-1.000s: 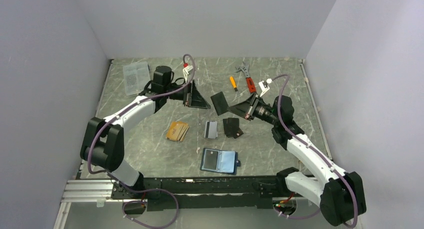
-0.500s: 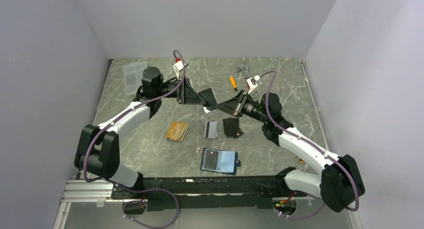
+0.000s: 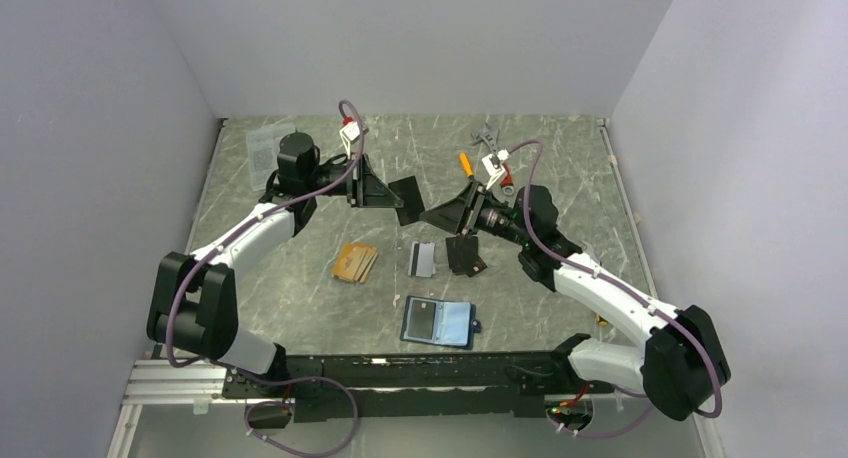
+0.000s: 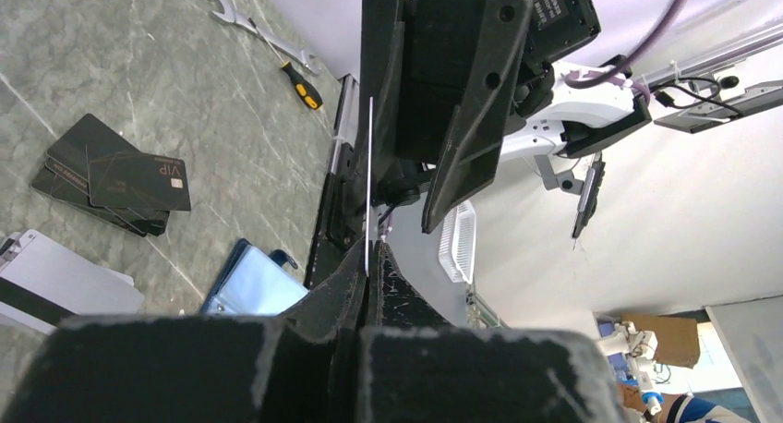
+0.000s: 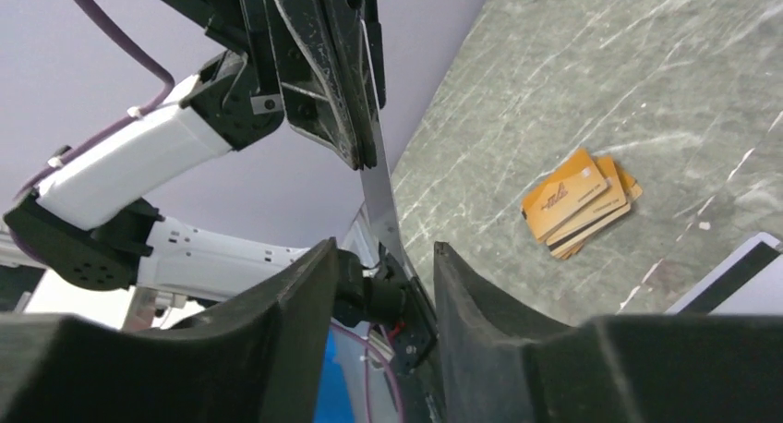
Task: Put the credit cards into the card holder
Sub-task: Pick up the credit card from the center of the board.
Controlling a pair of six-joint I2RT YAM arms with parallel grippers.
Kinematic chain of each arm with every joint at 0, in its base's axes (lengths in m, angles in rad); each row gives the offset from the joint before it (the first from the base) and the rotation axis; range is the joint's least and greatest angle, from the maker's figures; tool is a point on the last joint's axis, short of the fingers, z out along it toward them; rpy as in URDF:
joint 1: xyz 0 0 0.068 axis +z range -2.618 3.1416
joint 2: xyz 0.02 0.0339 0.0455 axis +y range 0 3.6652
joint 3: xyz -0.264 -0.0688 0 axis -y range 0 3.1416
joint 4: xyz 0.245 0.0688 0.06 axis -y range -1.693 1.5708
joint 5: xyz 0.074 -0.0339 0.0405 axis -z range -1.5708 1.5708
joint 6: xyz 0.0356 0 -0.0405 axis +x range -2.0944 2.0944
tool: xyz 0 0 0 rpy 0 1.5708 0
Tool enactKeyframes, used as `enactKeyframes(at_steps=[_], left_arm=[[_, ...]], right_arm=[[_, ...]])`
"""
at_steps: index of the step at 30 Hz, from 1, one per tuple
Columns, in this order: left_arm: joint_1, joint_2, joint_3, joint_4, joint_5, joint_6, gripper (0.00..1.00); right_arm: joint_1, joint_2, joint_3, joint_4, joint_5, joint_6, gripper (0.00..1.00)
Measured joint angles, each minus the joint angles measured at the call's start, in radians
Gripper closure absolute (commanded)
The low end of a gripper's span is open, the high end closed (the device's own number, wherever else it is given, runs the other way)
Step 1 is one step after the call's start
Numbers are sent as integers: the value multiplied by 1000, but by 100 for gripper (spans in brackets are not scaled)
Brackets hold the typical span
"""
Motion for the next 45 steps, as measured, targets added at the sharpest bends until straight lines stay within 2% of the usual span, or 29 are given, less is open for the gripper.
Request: enactKeyframes(at_steps=[2,5,10,13,16,22,28,38,40,45], left_arm=[[3,-5,0,-12,1,12,100],[7,-6,0,-24,2,23,100],[6,-16,0,-39,8,26,100],[3,-29,0,-39,12,26,100],[0,-38,0,-38,18,25,100],[-6,-40,0,-42,27,32,100],[-10,-52,0,-72,29,56,91],[-9,-66,2,-113,39,76,69],[-8,-68,2,-114,42,77,70],[-9,-72,2,-99,46,71,83]], right_arm=[[-2,-1,17,-37,-8,-33,40],[-20,-1,79,-104,-24,-82,38],[-59,18,185,-140,-48,-138,39],[-60,60,220,-139,-75,-153,43],[-55,101,224,-142,-105,-156,51],[-32,140,224,-143,-138,-156,77],[-7,140,224,-118,-147,-139,99],[47,146,206,-71,-139,-114,100],[55,146,193,-62,-136,-113,100],[64,146,178,-63,-121,-113,100]])
